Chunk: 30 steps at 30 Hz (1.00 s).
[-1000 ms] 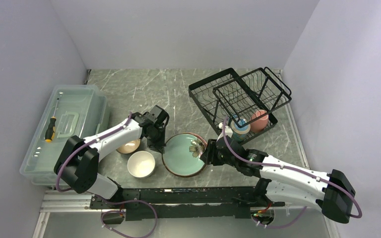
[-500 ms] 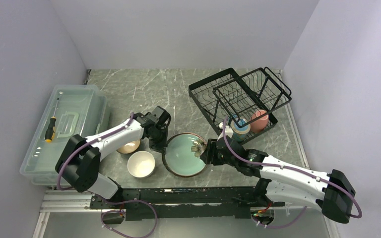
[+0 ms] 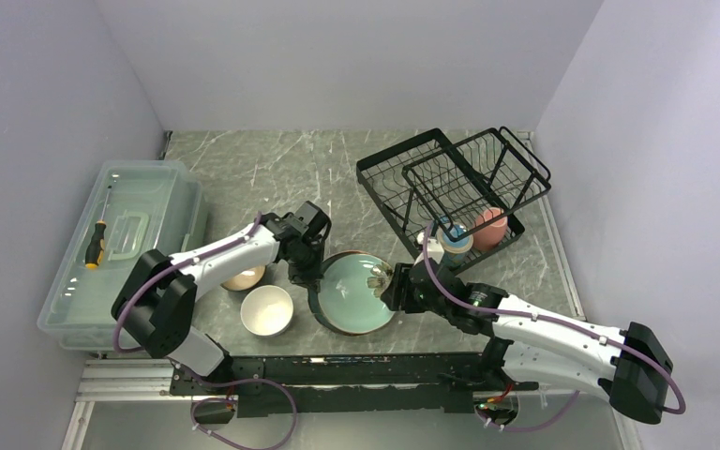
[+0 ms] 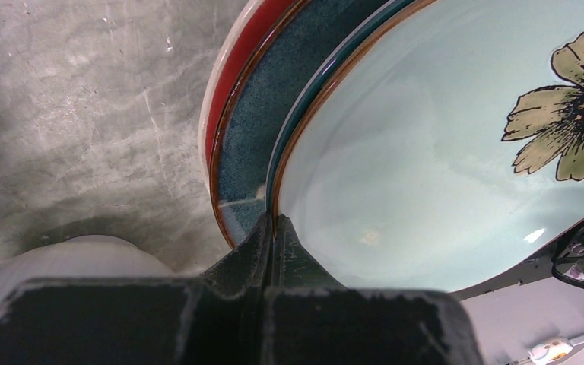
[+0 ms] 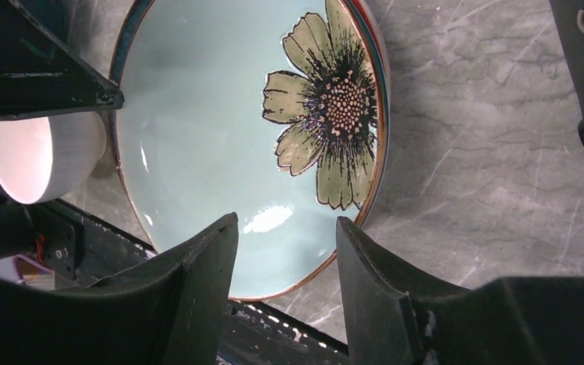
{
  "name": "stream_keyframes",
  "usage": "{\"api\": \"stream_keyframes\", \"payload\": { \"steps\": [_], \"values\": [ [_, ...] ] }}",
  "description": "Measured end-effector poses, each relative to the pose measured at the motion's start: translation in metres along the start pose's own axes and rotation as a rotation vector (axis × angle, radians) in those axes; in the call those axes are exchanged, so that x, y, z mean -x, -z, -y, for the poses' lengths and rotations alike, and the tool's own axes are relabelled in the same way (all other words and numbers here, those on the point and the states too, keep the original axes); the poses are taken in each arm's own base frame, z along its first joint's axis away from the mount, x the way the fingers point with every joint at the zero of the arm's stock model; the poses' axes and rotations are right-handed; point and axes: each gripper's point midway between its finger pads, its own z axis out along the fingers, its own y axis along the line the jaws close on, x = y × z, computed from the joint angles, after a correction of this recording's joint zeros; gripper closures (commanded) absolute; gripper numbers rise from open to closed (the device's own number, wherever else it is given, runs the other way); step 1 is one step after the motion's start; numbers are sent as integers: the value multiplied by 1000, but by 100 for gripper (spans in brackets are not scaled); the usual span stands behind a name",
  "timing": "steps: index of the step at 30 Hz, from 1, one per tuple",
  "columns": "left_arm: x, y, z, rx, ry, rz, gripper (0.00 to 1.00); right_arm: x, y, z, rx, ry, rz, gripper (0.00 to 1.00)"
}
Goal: Load the mixed dishes into the dish rack
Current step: Pick up the plate at the center of the board.
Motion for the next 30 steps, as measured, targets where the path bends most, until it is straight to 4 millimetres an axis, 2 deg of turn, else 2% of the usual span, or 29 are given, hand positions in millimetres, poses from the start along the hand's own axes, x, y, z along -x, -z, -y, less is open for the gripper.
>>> {"api": "stream_keyframes", "payload": {
  "steps": [24,30],
  "values": [
    [-1,2,5,9,-19,-10,100,-1,1,14,-60,2,9,46],
    [-1,2,5,8,-19,-9,100,4,5,16,-66,0,36,46]
  ]
}}
